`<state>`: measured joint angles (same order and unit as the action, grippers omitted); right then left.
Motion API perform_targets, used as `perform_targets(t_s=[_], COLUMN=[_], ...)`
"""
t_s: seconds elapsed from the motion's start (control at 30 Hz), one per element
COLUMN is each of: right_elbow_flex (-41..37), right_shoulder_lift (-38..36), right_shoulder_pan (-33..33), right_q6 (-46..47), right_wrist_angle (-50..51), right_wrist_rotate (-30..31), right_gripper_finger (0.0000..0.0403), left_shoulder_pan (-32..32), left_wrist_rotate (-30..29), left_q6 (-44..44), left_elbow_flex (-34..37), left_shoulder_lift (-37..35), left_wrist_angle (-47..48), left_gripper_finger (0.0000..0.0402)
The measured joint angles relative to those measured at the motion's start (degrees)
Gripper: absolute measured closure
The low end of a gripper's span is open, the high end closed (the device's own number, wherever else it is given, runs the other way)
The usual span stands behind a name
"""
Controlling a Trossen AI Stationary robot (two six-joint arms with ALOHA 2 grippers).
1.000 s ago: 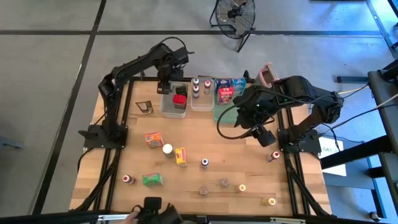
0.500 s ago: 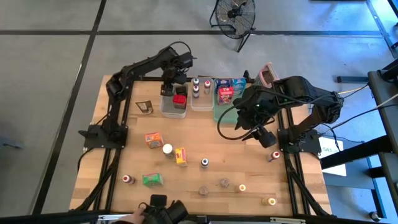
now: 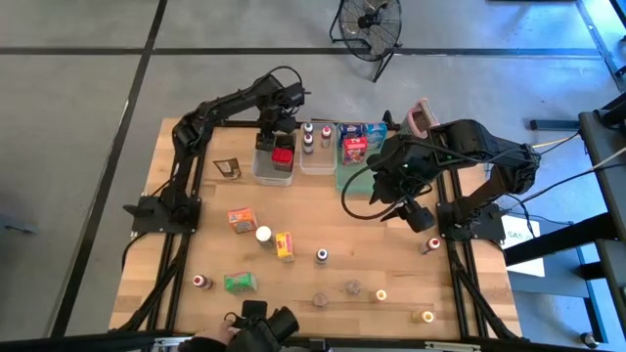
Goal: Pick & Place Kitchen Items
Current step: Put the green seasoning bottle into the gray bin
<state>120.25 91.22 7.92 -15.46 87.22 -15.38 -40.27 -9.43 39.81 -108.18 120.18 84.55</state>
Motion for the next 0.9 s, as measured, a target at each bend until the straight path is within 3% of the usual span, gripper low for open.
perform_targets(t_s=[0.9], right_elbow_flex=[0.0], right_shoulder_lift=[0.0], right_shoulder_pan=[0.0], right_q6=[0.0], right_wrist_angle=[0.0], right_wrist_rotate=[0.2], right_gripper_finger=[0.0179], left_shoulder_pan=[-1.3], left_wrist_rotate=[0.4], left_q6=[0.3], left_elbow_flex=[0.0], left_shoulder_lift=[2.7], left_wrist_angle=[-2.2], left_gripper_finger=[0.019])
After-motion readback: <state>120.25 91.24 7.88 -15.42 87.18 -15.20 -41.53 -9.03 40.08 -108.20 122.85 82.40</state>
